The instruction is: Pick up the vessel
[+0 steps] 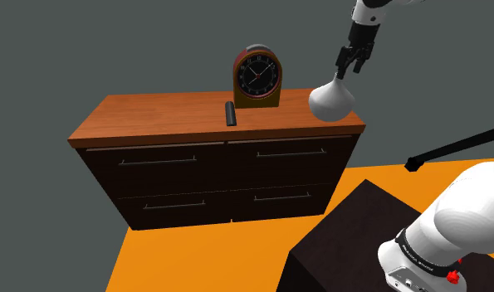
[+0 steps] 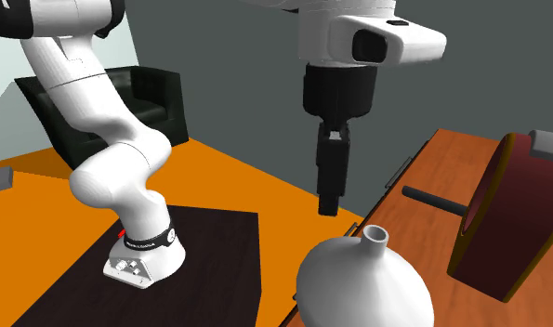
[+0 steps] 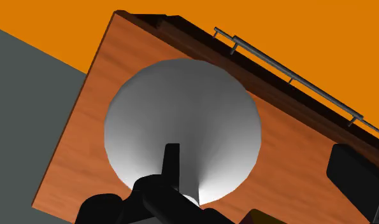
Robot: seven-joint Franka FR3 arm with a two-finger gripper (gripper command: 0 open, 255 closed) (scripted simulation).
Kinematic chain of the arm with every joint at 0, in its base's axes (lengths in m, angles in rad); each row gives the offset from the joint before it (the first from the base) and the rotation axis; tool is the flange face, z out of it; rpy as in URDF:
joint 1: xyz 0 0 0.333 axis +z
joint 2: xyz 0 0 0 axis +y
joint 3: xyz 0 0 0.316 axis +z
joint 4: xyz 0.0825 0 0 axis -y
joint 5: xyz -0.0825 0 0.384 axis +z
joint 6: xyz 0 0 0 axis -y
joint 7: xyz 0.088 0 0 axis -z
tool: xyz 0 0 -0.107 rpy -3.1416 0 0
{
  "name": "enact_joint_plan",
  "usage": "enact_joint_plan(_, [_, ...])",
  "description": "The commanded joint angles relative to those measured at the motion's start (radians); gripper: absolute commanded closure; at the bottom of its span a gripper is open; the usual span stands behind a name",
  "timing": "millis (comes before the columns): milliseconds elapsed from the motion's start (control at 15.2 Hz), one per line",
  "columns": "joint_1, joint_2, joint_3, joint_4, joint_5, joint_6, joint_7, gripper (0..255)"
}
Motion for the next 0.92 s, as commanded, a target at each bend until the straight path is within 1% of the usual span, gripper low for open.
enact_joint_plan(0, [-0.004, 0.074, -0.030, 0.074, 0.023, 0.010, -0.047, 0])
enact_joint_plan(198, [-0.015, 0.185, -0.068, 0.187, 0.071, 0.018, -0.112, 0])
enact_joint_plan(660, [-0.017, 0.181, -0.068, 0.089, 0.069, 0.112, -0.112, 0])
enact_joint_plan(858, [-0.017, 0.181, -0.068, 0.081, 0.069, 0.120, -0.112, 0])
